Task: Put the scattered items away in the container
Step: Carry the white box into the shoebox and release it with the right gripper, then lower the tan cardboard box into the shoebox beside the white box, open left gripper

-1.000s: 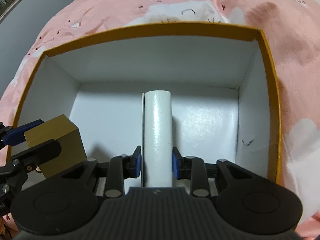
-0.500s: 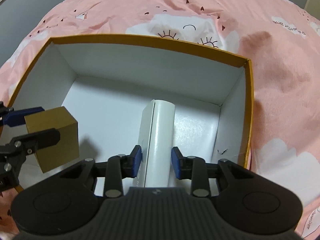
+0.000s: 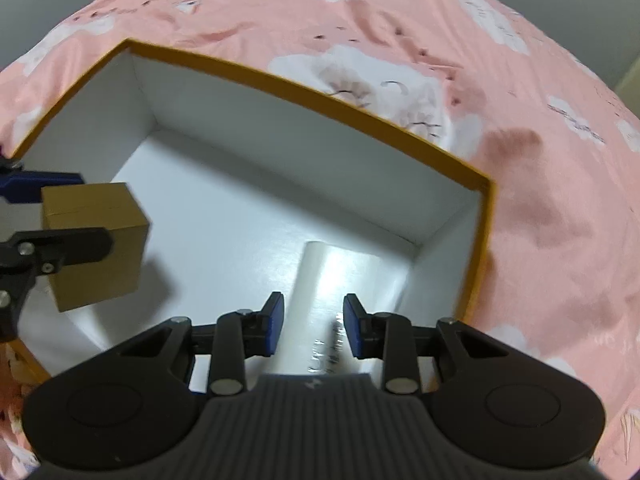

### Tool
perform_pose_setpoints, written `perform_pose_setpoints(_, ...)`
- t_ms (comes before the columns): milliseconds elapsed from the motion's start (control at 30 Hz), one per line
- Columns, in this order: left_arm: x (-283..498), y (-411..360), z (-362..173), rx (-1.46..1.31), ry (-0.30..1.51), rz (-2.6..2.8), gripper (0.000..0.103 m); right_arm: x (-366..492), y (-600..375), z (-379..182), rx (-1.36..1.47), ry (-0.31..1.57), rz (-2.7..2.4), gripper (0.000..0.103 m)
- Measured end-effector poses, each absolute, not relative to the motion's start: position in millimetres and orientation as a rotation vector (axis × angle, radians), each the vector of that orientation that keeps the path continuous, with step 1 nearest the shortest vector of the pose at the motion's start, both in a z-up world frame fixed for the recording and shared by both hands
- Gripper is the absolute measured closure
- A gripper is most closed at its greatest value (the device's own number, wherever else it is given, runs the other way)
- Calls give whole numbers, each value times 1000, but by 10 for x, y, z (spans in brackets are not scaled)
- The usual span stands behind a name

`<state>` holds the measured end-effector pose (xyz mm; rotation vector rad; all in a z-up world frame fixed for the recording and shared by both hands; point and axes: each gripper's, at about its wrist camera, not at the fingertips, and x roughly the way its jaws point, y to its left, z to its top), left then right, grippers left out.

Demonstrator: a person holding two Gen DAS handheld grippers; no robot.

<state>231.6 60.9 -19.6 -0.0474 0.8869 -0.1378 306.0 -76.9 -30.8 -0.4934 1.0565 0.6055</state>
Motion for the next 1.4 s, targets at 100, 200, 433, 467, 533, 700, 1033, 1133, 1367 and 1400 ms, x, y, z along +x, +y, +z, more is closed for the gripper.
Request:
perform_pose_setpoints(100, 2324, 603, -201, -37, 892, -137, 52, 3020, -646, -419, -596, 1050, 705, 69)
perform_pose_setpoints(200, 2330, 596, -205, -29, 896, -142, 52, 2947, -567, -555, -761, 1007, 782, 72)
perform_pose_setpoints(433, 2353, 579, -216, -22, 901, -152, 52, 2911, -524, -705, -921, 970, 864, 79)
perform_pose_setpoints(467, 2353, 583, -214, -22, 901, -153, 52, 2931, -529, -707, -922, 981, 854, 79)
perform_pose_setpoints(533, 2359, 596, -209, -25, 901, -156, 52, 2984, -565, -706, -914, 1007, 836, 79)
perform_pose_setpoints(700, 2394, 582, -198, -17, 899, -169, 52, 3115, -697, -706, -895, 1059, 787, 79)
perform_pose_setpoints(1033, 2577, 423, -200, 78, 876, -238, 52, 3218, -934, -377, -742, 969, 781, 81)
perform_pose_setpoints(1133, 2655, 344, -204, 161, 846, -287, 52, 3250, -1078, -175, -669, 913, 750, 80)
perform_pose_setpoints(1367, 2891, 160, -309, 351, 829, -388, 52, 3193, -1378, 139, -601, 808, 665, 80)
perform_pose_setpoints(1400, 2959, 145, -346, 361, 851, -393, 52, 3212, -1417, 138, -593, 803, 641, 80)
